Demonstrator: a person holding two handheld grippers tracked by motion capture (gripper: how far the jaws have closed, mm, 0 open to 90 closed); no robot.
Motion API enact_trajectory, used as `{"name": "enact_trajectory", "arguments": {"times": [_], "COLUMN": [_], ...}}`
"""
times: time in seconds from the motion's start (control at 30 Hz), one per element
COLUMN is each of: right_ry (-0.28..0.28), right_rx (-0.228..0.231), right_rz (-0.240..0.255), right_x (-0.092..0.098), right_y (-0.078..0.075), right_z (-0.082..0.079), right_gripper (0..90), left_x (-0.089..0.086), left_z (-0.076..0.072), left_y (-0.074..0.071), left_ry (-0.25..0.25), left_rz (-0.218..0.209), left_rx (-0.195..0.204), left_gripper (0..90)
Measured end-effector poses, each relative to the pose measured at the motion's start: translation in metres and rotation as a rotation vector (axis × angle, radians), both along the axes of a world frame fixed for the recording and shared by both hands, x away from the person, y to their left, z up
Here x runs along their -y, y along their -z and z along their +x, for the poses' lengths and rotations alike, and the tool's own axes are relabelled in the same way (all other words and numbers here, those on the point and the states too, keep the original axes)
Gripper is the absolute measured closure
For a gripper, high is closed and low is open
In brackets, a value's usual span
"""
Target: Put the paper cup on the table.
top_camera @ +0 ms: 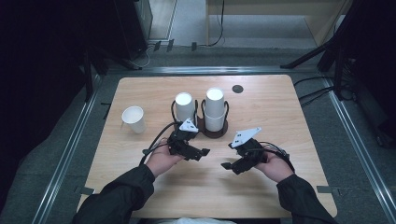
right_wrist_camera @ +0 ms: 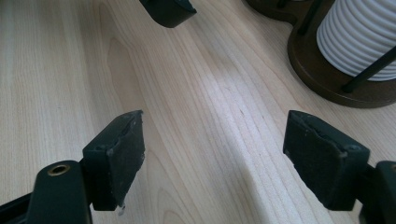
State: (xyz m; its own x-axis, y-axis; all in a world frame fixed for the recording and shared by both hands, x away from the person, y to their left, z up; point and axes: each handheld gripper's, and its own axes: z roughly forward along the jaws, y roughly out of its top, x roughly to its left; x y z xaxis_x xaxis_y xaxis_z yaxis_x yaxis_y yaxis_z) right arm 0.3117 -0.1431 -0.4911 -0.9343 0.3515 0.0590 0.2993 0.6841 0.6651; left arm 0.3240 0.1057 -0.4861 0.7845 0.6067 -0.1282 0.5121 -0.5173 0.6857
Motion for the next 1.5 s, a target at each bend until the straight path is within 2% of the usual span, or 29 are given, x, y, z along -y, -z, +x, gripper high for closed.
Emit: {"name": "enact_trajectory", "arguments": {"times": [0.1,0.17,0.27,0.37,0.63,1.5], "right_ry": [-0.006,-0.01,-0.015,-0.02,-0.021,-0.025], "right_rx": [0.0,-0.003,-0.006,-0.008,-0.007,-0.007], "right_rz": [-0.002,-0.005,-0.008,-0.012,-0.009,-0.007], "right_x": [-0.0019,-0.0029,-0.005,-0.0077,-0.0101,-0.0098], "right_y": [0.0009,0.0014,0.0029,0.0048,0.0054,0.0056], "right_z": [0.0,-0.0001,0.0003,0.001,0.0014,0.0021], "right_gripper": [21.3,21.2,21.2,21.2,21.2,21.2], "left_x": [0.0008,0.0014,0.0016,0.0023,0.0035,0.0025], "left_z": [0.0003,0.0003,0.0014,0.002,0.0019,0.0027], "left_y": [0.002,0.0031,0.005,0.0071,0.0087,0.0097], "left_ry": [0.002,0.009,0.017,0.033,0.046,0.049], "left_rz": [0.0,0.007,0.003,0.02,0.032,0.041], "left_rx": [-0.005,0.005,-0.008,-0.006,-0.01,-0.017], "left_gripper": [15.6,15.6,15.4,14.5,13.9,13.9]}}
